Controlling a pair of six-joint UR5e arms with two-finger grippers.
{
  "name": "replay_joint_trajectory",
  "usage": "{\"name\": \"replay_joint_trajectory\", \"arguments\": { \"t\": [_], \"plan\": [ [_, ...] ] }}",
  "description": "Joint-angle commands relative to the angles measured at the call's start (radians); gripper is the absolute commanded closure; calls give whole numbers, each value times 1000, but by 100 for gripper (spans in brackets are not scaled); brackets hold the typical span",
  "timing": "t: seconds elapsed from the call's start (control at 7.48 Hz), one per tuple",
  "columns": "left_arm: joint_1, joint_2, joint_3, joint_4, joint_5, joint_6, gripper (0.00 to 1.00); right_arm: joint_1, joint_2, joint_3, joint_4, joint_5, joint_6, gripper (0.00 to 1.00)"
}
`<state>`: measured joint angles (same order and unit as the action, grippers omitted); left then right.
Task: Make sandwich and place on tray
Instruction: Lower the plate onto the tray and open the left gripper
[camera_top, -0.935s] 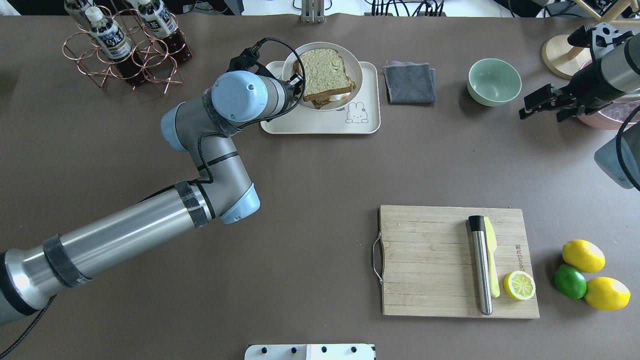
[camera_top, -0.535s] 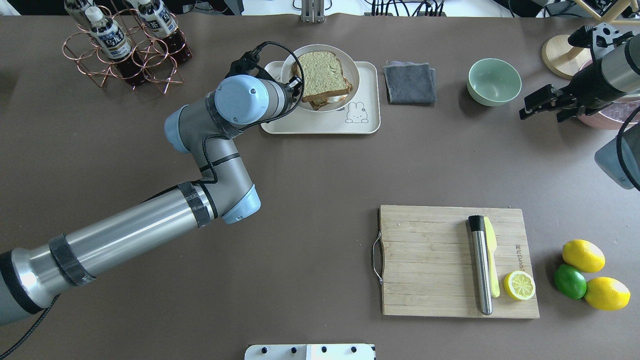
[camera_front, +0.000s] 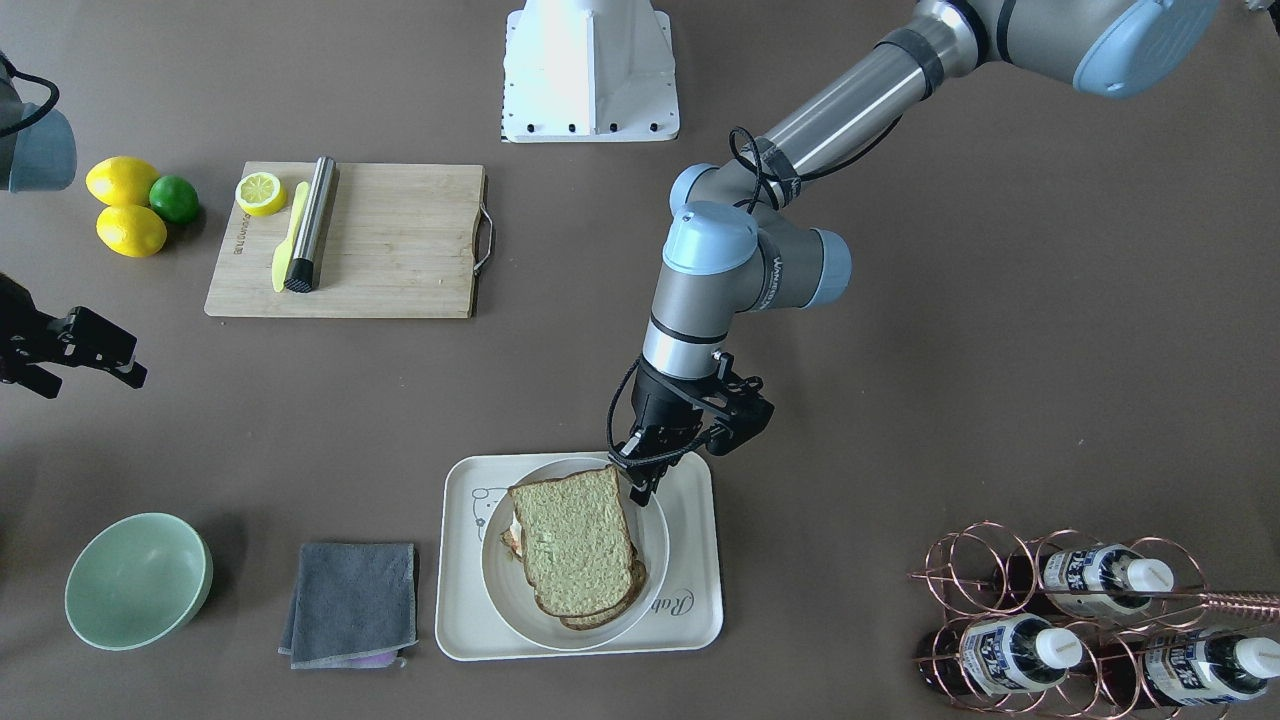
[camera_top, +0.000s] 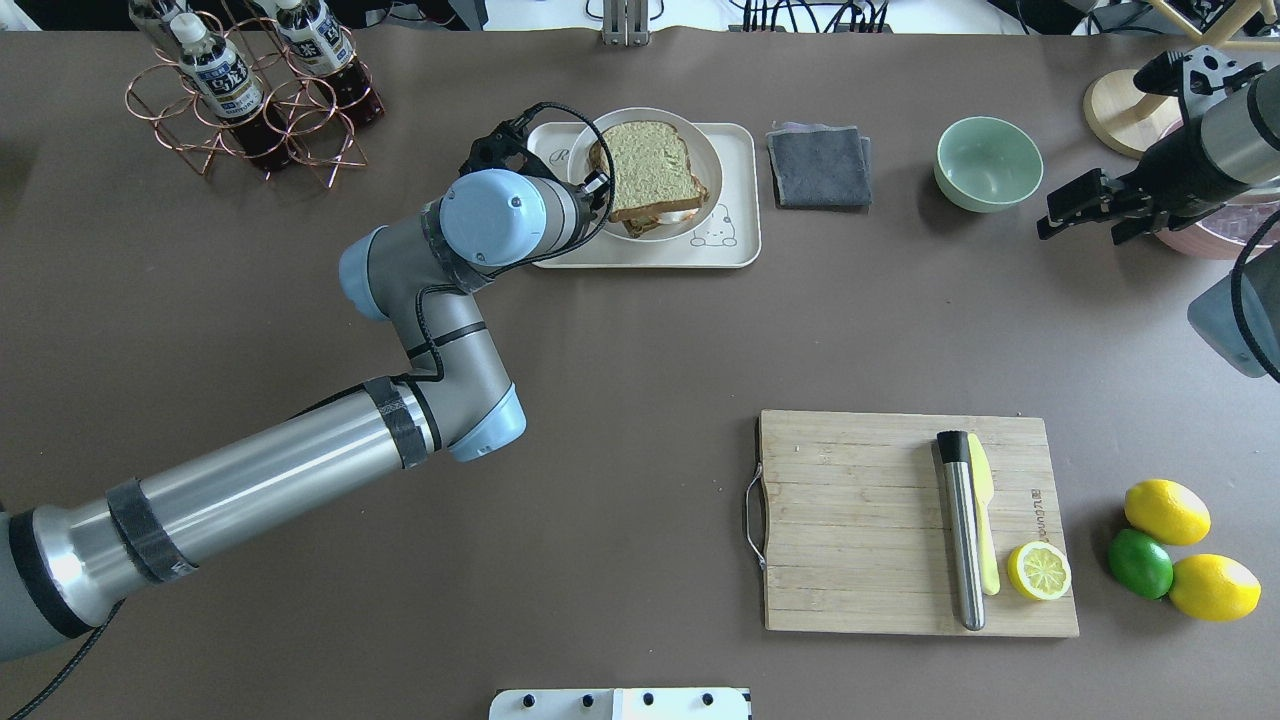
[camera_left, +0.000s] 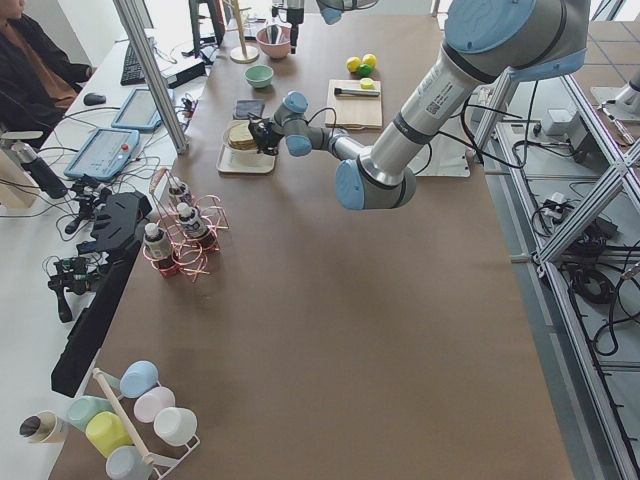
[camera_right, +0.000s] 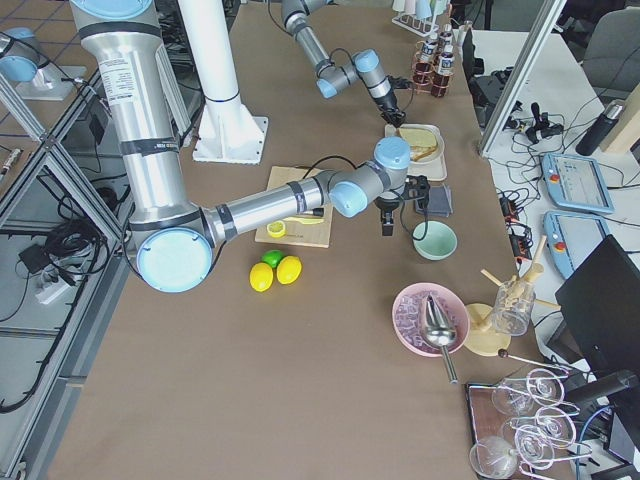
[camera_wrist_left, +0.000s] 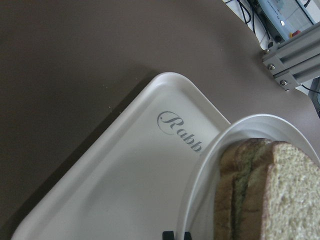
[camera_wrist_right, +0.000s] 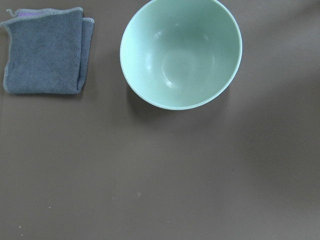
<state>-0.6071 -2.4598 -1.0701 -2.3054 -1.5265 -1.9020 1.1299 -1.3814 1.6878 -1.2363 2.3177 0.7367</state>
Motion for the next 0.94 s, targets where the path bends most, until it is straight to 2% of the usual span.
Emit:
{"name": "replay_joint_trajectory", "arguments": {
  "t": [0.0, 0.13, 0.27, 0.53, 0.8],
  "plan": [
    [6, 1, 2, 0, 0, 30, 96, -1, 8, -11, 0, 0, 0, 1],
    [6, 4, 2, 0, 0, 53, 27, -1, 8, -13, 0, 0, 0, 1],
    [4, 5, 2, 0, 0, 66, 2, -1, 10, -13, 0, 0, 0, 1],
    [-17, 5, -11, 1, -1, 76, 2, 4, 10, -11, 3, 9, -2, 1],
    [-80, 53, -66, 6, -12, 193, 2, 10, 12, -5, 6, 14, 0, 0]
  ]
}}
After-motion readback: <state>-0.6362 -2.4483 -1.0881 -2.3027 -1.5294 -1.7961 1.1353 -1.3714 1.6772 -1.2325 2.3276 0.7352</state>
